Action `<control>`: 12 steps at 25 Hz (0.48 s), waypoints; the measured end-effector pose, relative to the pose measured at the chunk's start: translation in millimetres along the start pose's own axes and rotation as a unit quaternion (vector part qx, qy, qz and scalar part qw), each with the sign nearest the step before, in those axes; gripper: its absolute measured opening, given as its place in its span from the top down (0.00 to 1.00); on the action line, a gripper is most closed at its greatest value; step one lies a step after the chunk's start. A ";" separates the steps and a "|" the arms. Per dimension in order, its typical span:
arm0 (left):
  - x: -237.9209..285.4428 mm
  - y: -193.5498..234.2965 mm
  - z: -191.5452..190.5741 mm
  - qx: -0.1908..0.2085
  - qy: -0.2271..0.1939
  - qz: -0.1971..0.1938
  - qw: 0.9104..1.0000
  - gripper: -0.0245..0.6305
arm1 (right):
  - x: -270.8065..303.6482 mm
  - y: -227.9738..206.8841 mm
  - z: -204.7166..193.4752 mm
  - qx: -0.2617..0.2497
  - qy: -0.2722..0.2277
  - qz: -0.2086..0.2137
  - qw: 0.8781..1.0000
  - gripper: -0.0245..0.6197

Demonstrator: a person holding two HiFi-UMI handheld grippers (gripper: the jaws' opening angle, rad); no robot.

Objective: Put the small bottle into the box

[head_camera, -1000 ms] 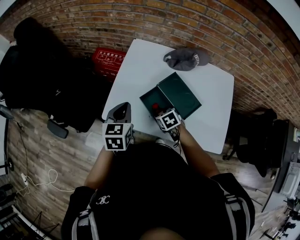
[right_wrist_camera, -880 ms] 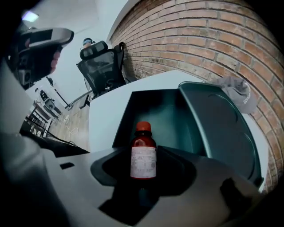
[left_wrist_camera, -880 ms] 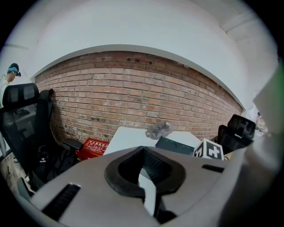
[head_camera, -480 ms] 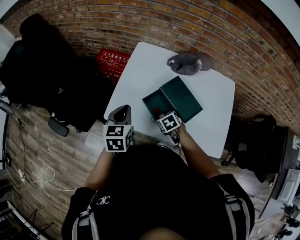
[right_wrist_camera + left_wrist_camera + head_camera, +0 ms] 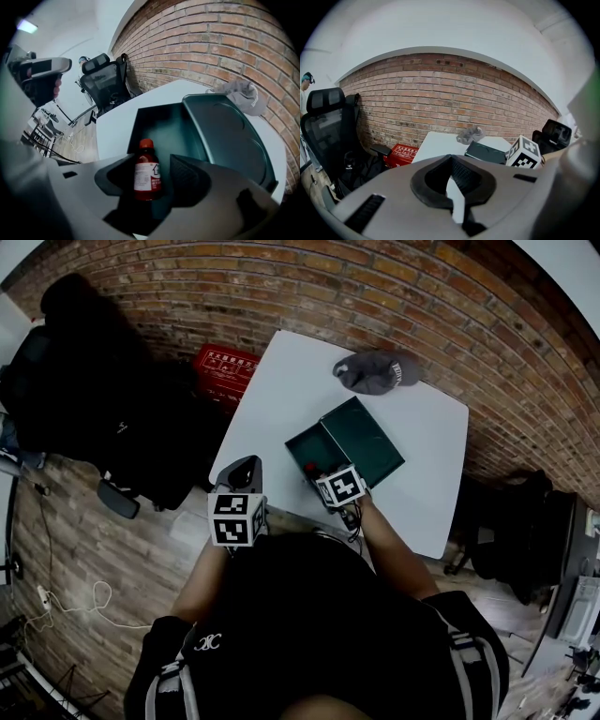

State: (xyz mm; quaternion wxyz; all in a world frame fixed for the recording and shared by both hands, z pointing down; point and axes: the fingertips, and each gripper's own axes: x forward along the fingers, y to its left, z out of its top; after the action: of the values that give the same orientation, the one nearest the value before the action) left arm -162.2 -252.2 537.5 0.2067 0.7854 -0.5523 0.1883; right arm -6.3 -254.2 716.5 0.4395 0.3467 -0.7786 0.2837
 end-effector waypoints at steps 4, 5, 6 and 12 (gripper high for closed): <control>5.3 -3.2 0.6 0.004 0.001 -0.008 1.000 0.96 | -12.6 10.0 8.3 -0.006 -0.009 0.022 1.000 0.63; 6.9 -4.4 1.6 0.005 0.002 -0.011 1.000 0.96 | -15.9 12.5 11.0 -0.008 -0.012 0.029 0.999 0.63; 8.4 -6.1 3.1 0.006 0.002 -0.013 1.000 0.96 | -19.6 14.1 14.3 -0.009 -0.019 0.034 0.999 0.63; 18.2 -15.0 14.5 0.015 -0.004 -0.028 1.000 0.96 | -48.0 20.1 42.0 -0.014 -0.093 0.047 0.994 0.67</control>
State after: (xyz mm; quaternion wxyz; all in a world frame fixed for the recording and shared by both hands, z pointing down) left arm -141.2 -269.7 533.1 0.1984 0.8039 -0.5284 0.1877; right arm -24.8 -259.6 652.5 0.3562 0.3285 -0.8353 0.2597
